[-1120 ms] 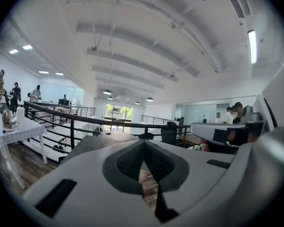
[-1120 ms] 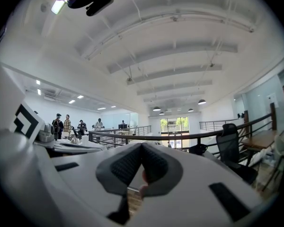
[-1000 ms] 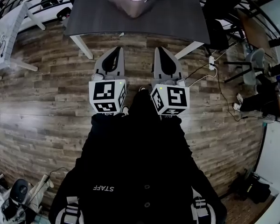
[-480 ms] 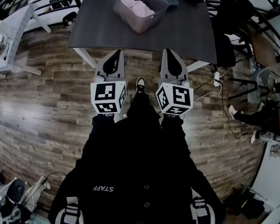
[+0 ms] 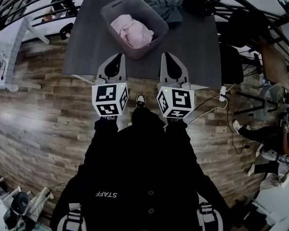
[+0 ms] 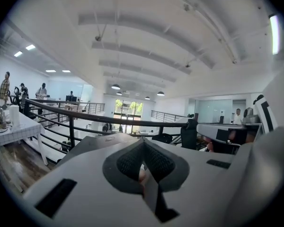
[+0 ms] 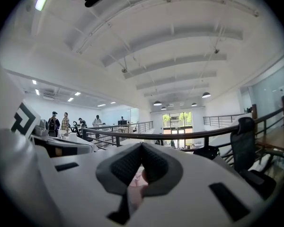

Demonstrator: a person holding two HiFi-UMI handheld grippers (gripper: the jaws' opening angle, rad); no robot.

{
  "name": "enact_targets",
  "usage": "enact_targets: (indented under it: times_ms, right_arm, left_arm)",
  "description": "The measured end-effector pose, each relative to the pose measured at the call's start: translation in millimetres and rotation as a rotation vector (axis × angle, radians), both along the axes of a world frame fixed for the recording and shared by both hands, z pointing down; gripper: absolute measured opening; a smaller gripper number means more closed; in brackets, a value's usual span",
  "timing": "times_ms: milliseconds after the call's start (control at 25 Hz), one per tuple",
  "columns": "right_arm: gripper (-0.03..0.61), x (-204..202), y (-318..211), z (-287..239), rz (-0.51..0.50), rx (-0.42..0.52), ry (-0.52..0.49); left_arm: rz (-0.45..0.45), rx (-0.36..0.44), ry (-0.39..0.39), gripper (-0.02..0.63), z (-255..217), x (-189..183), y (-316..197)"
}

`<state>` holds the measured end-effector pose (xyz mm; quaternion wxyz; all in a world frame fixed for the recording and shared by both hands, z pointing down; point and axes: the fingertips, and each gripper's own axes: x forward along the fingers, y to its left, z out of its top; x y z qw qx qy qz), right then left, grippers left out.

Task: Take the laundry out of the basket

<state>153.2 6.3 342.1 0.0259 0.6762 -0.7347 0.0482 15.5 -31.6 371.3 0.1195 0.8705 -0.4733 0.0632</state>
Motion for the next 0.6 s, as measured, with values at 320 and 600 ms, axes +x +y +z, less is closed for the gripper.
enact_targets:
  times_ms: [320,600]
  right_arm:
    - [0.015,26.3,-80.9,14.2,-0.064,-0.054,0.005]
    - [0.015,26.0,-118.2,25.7,-0.097,-0.096,-0.009]
  left_arm:
    - [-0.005,-0.078,0.008,0.0,16.0,47.2,-76.1]
    - [-0.001,-0.113,-0.013,0.0,26.6,55.7,-106.3]
